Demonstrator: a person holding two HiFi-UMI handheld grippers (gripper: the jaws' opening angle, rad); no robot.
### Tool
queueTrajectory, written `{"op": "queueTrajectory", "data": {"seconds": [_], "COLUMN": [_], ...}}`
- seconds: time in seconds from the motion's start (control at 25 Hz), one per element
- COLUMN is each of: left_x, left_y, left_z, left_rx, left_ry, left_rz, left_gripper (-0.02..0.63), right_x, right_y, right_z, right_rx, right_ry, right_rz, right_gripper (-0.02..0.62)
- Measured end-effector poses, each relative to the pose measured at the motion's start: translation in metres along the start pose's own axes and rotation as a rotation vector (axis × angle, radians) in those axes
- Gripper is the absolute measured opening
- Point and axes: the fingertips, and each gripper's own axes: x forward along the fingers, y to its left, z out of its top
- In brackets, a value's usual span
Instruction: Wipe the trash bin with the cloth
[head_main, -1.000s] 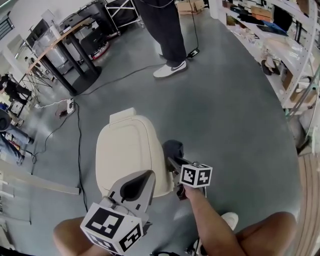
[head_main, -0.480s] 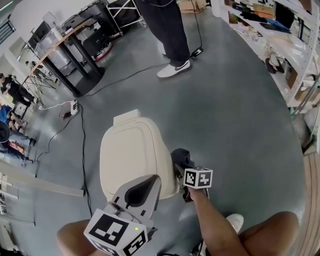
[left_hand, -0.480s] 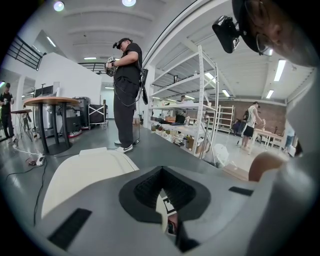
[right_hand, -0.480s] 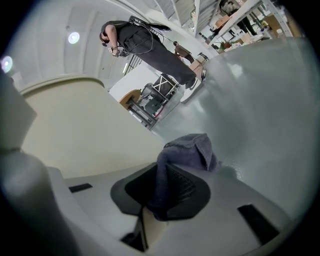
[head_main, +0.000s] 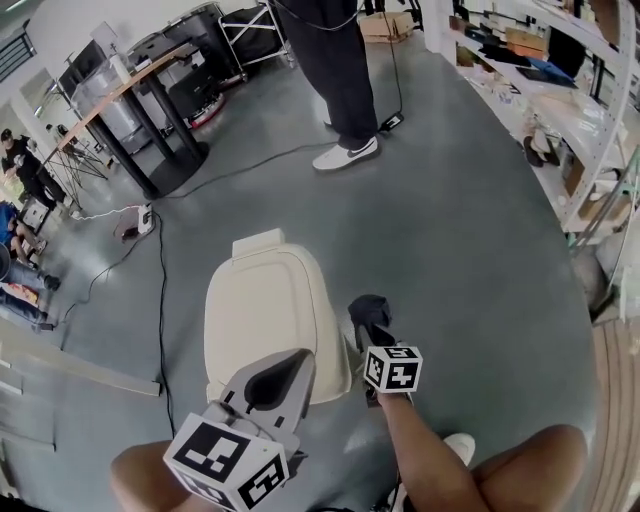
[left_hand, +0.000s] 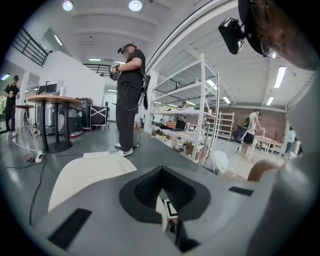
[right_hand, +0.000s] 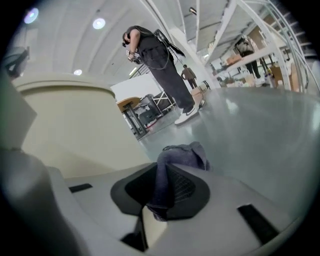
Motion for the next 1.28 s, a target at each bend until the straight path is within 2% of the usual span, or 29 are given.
{"op": "queueTrajectory", "data": {"seconds": [0.16, 0.32, 0.48, 0.6, 0.96, 1.28], "left_x": [-0.021, -0.053, -0.092, -0.117, -0.186, -0.249], "left_y": [0.005, 0.018, 0.032, 0.045, 0.092, 0.175], "left_z": [0.005, 0.013, 0.021, 0.026, 0.011, -0.019], "left_rx": [-0.008, -0.017, -0.042, -0.039, -0.035, -0.066], "left_ry": [-0.039, -0.063, -0.129, -0.167, -0.234, -0.257], "left_rz": [0.009, 0.025, 0.006, -0.001, 0.005, 0.102], "left_gripper": [0.000, 0.000, 0.000, 0.000, 0.000, 0.000], "right_x": [-0.036, -0.084, -0.134, -0.166, -0.220, -0.215], "right_y": [0.021, 0.063, 0.105, 0.146, 0.286, 0.411], "right_z": [0.057, 0.112, 0.163, 0.182, 0.164, 0.108], "right_rx": [-0.133, -0.247, -0.266, -0.293, -0.454, -0.591], "right_ry": [-0.103, -0.192, -0.275, -0.312, -0.363, -0.372], "right_rz": [-0.037, -0.065, -0.061, -0.035, 0.002, 0.035], "right_gripper": [0.052, 0.052, 0.052, 0.052, 0.052, 0.052]}}
